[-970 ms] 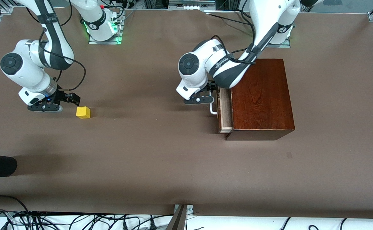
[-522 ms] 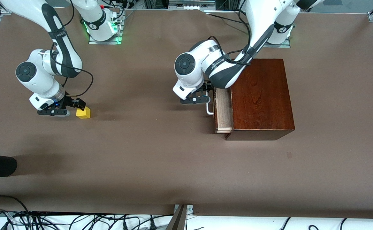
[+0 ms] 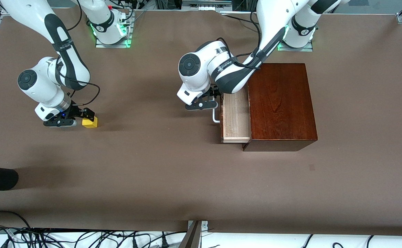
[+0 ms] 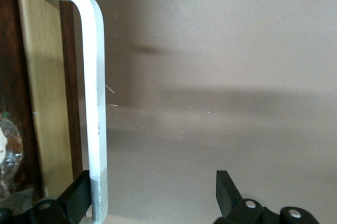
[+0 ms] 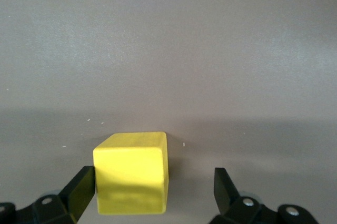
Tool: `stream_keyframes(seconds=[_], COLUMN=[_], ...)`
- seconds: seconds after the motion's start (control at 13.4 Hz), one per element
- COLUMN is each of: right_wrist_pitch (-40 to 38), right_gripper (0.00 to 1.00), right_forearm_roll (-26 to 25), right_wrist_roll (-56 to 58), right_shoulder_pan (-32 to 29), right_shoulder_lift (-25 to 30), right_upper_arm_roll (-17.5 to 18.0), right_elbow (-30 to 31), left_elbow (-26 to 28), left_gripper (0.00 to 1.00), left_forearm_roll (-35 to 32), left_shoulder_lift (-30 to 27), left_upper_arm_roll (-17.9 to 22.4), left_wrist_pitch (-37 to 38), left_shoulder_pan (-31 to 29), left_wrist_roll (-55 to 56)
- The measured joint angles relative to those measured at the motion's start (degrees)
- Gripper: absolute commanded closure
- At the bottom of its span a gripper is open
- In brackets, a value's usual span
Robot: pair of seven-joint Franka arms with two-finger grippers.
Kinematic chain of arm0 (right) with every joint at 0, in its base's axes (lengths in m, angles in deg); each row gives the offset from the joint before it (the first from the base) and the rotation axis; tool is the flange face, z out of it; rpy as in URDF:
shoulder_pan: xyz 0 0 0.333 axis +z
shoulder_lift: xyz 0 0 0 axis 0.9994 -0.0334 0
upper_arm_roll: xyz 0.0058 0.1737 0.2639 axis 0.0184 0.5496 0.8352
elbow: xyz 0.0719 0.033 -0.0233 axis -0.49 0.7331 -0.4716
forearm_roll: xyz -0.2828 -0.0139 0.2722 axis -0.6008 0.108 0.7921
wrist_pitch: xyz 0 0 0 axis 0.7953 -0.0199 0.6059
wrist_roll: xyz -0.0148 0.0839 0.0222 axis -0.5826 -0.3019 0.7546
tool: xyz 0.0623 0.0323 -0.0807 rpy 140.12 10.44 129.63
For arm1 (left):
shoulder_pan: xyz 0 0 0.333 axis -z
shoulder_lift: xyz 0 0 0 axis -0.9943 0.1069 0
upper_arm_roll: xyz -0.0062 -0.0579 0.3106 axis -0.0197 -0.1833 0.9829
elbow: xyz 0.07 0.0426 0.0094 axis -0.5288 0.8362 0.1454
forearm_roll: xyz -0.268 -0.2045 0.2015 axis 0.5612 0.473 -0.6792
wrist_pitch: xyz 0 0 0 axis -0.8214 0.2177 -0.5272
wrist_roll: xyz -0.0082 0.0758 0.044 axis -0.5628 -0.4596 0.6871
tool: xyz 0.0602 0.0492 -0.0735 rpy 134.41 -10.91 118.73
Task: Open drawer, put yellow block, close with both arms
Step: 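Close the right gripper on the yellow cube and lift it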
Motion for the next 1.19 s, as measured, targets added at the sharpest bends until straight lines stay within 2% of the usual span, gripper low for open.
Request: stream_keyframes(seconds=[0.37,0.45,0.52,0.6,0.67,0.9,1.19], right_wrist_pitch=[6.1,7.1,7.6,7.7,7.7,7.7,6.8], right_gripper=[0.01,0.21,0.61,0.88,1.00,1.00,1.00], right_forearm_roll=[0.1,0.1,0.1,0.1,0.1,0.2,0.2], right_wrist_roll=[0.3,0.3,0.3,0.5,0.6,0.9,1.2], right_shoulder_pan=[0.0,0.0,0.0,0.0,0.0,0.0,0.1], right_shoulder_lift=[-3.7,-4.6,-5.1,-5.2,-5.2,-5.2,-4.3], right_upper_arm_roll=[1.7,2.1,2.2,2.3,2.3,2.3,2.5], right_elbow=[0.0,0.0,0.0,0.0,-0.1,-0.3,-1.1], left_elbow=[-3.1,-3.5,-3.8,-4.1,-4.5,-6.2,-7.5], left_gripper=[0.00,0.00,0.00,0.00,0.00,0.00,0.00], left_forearm_roll=[0.0,0.0,0.0,0.0,0.0,0.0,0.1], left_shoulder_lift=[1.6,1.7,1.7,1.7,1.7,1.2,-3.6], left_upper_arm_roll=[-0.1,-0.1,-0.1,-0.1,-0.1,-0.1,-0.3], left_wrist_pitch=[-0.3,-0.3,-0.3,-0.3,-0.3,1.0,6.4], left_shoulder_pan=[1.7,1.8,1.8,1.7,1.6,0.4,-1.8], left_wrist_roll=[2.2,2.3,2.3,2.3,2.2,2.1,2.1])
